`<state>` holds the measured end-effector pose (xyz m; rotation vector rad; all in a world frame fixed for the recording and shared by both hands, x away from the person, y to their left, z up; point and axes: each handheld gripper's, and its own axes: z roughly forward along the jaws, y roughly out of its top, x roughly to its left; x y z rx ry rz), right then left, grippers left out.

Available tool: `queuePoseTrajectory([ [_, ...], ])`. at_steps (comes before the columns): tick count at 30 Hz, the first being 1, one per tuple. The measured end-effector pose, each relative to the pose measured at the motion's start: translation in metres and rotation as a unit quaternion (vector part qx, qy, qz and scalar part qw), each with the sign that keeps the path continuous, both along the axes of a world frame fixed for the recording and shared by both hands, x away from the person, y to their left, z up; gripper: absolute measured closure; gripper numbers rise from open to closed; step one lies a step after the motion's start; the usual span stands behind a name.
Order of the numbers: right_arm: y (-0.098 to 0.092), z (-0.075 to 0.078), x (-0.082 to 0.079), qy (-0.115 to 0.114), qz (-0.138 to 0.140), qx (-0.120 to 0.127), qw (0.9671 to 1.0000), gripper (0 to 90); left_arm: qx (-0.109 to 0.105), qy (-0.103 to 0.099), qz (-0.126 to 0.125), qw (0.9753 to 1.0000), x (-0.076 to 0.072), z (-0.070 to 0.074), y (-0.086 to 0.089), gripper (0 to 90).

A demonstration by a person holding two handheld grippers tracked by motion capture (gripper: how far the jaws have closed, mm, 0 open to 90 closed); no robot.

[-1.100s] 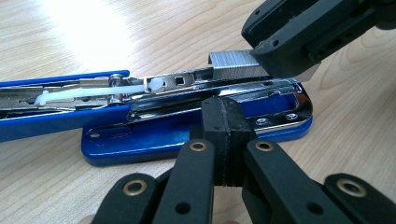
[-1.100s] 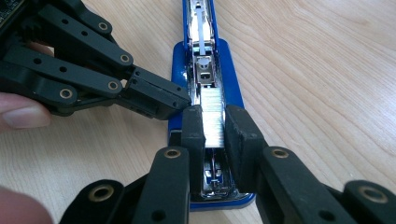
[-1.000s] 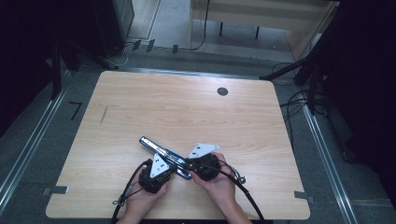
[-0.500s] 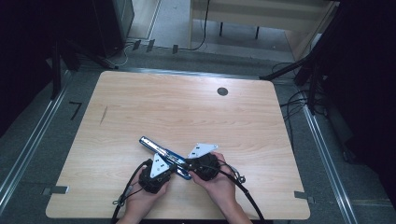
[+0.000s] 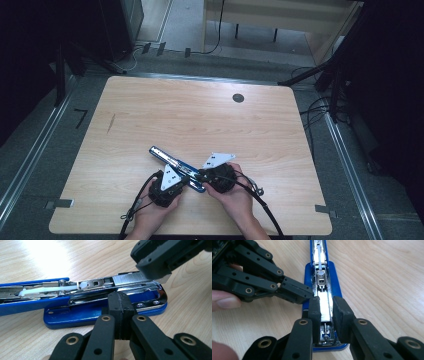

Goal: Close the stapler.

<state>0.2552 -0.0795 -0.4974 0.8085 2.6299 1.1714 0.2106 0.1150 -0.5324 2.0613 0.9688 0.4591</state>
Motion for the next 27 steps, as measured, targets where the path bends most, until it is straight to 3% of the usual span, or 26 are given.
queuePoseTrajectory([
  [4,-0.001,0.002,-0.002,-0.01,-0.006,0.002,0.9999,83.6,-0.001,0.001,0.002,1.0,0.001,0.0,0.001,90.0],
  [9,-0.001,0.004,-0.003,-0.021,-0.006,0.008,0.9997,89.5,-0.02,0.019,0.017,0.9995,0.005,0.001,0.01,90.0],
  [11,-0.001,0.004,-0.004,-0.029,-0.009,0.009,0.9995,90.0,-0.001,0.009,0.033,0.9994,0.007,0.003,0.018,90.0],
  [14,0.0,0.004,-0.003,-0.03,-0.014,0.015,0.9993,90.0,-0.018,0.026,0.058,0.9978,0.014,0.004,0.034,90.0],
  [20,0.007,0.006,0.001,-0.031,-0.016,0.026,0.9991,90.0,-0.022,0.041,0.095,0.9944,0.023,0.002,0.056,90.0],
  [27,0.022,0.01,0.01,-0.039,-0.017,0.034,0.9985,90.0,-0.016,0.045,0.107,0.9931,0.031,0.001,0.061,90.0],
])
